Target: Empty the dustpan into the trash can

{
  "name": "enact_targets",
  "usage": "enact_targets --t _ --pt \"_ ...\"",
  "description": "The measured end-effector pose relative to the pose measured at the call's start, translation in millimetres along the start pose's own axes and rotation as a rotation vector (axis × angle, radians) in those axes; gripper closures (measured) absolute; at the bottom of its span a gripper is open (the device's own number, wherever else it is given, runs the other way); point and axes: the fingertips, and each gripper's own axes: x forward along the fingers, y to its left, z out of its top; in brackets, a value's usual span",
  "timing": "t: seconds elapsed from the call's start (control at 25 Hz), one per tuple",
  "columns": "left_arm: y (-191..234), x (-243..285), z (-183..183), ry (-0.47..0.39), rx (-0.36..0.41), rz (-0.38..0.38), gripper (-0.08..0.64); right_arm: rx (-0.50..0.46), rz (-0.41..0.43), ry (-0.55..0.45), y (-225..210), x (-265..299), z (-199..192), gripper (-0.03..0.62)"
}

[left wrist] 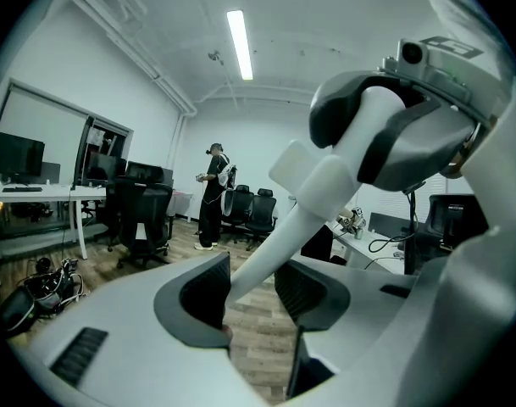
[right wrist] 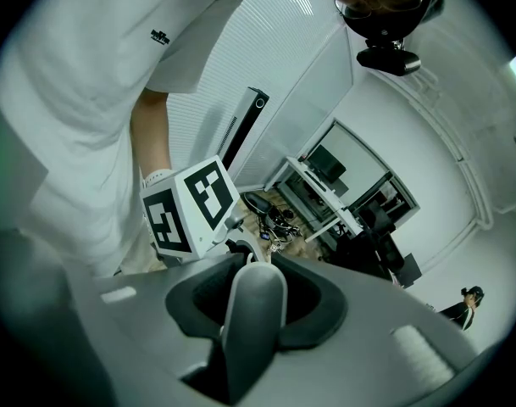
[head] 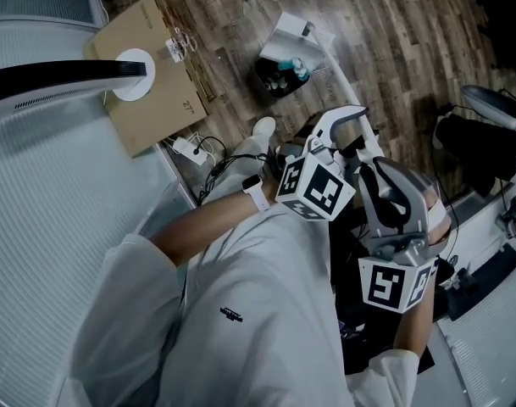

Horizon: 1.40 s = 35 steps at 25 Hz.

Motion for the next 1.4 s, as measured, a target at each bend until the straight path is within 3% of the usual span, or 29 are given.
enact_targets --t 0.32,0.68,1.04,1.4 --pt "0 0 -5 0.003 0.005 -0.018 0.397 0.038 -0.013 0.006 1 4 -2 0.482" --pt "-24 16 -3 0.012 0.043 -0.078 0.397 0.141 -0.093 0.032 -1 -13 -22 0.483" --pt "-58 42 -9 0.033 0.088 -0.182 0.397 0.233 -0.193 0.096 -1 -30 -55 0.483" --pt "-117 77 -17 0.080 0.139 -0.323 0.399 0.400 -0.293 0.179 2 -64 -105 0.483"
